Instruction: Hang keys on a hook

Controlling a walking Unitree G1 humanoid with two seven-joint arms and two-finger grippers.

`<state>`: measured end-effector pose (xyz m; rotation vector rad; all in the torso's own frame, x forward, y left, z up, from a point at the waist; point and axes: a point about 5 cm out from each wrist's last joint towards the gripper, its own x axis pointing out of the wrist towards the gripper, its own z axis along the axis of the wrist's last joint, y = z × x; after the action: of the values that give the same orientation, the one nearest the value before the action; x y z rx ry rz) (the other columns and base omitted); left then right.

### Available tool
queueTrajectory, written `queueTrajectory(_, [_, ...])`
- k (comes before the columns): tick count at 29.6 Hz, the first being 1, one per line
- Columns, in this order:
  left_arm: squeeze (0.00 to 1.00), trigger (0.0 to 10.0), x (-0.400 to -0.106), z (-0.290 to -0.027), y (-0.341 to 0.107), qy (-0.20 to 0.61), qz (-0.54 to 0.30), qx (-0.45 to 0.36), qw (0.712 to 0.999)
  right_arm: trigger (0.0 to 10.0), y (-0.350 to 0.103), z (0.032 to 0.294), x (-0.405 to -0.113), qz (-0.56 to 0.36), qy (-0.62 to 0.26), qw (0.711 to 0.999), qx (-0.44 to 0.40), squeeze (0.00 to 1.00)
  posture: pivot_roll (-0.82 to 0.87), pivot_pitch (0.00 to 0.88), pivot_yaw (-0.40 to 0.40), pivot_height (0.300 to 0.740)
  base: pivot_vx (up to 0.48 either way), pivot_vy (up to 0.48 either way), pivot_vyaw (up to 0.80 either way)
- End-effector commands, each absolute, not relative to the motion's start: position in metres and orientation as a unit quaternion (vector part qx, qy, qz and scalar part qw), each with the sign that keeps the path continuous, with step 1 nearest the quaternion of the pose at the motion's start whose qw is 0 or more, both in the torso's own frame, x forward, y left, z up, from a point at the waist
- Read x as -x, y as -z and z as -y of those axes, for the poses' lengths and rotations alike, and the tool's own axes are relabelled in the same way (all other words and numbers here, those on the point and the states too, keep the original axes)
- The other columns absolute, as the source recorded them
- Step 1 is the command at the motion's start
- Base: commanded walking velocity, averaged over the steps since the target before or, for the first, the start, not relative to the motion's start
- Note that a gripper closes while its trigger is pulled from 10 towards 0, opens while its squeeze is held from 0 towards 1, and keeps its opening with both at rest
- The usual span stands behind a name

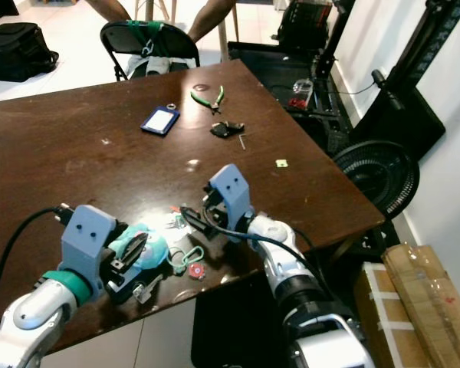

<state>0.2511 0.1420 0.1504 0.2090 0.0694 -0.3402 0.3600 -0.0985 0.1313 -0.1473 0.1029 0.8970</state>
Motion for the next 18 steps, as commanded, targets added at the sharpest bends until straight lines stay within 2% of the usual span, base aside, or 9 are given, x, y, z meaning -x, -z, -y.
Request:
queueTrajectory(1, [0.00, 10.0, -0.251, -0.144, -0.145, 0.168, -0.047, -0.106, 0.979, 10.0, -0.116, 0.096, -0.354, -0.090, -0.449, 0.887, 0.058, 0.00, 0.02, 0.113, 0.069, 0.740, 0.000, 0.000, 0.00])
queueTrajectory(6, [0.00, 10.0, -0.252, -0.144, -0.146, 0.167, -0.047, -0.107, 0.979, 10.0, -0.107, 0.093, -0.349, -0.100, -0.466, 0.873, 0.102, 0.00, 0.02, 0.112, 0.067, 0.740, 0.000, 0.000, 0.00])
queueTrajectory(12, [0.00, 10.0, -0.251, -0.145, -0.146, 0.165, -0.046, -0.107, 0.979, 10.0, -0.105, 0.093, -0.348, -0.108, -0.465, 0.871, 0.116, 0.00, 0.02, 0.112, 0.066, 0.740, 0.000, 0.000, 0.00])
queueTrajectory(14, [0.00, 10.0, -0.251, -0.145, -0.146, 0.164, -0.046, -0.107, 0.979, 2.9, -0.104, 0.094, -0.348, -0.110, -0.460, 0.873, 0.119, 0.00, 0.02, 0.113, 0.067, 0.740, 0.000, 0.000, 0.00])
queueTrajectory(16, [0.00, 10.0, -0.251, -0.145, -0.146, 0.164, -0.047, -0.107, 0.979, 2.9, -0.103, 0.095, -0.349, -0.115, -0.453, 0.876, 0.117, 0.00, 0.02, 0.113, 0.067, 0.740, 0.000, 0.000, 0.00])
queueTrajectory(17, [0.00, 10.0, -0.251, -0.145, -0.145, 0.164, -0.047, -0.108, 0.979, 0.0, -0.103, 0.095, -0.349, -0.116, -0.452, 0.877, 0.116, 0.00, 0.02, 0.113, 0.067, 0.740, 0.000, 0.000, 0.00])
queueTrajectory(18, [0.00, 10.0, -0.251, -0.145, -0.145, 0.164, -0.048, -0.108, 0.979, 0.0, -0.102, 0.095, -0.349, -0.118, -0.452, 0.877, 0.116, 0.00, 0.02, 0.113, 0.067, 0.740, 0.000, 0.000, 0.00])
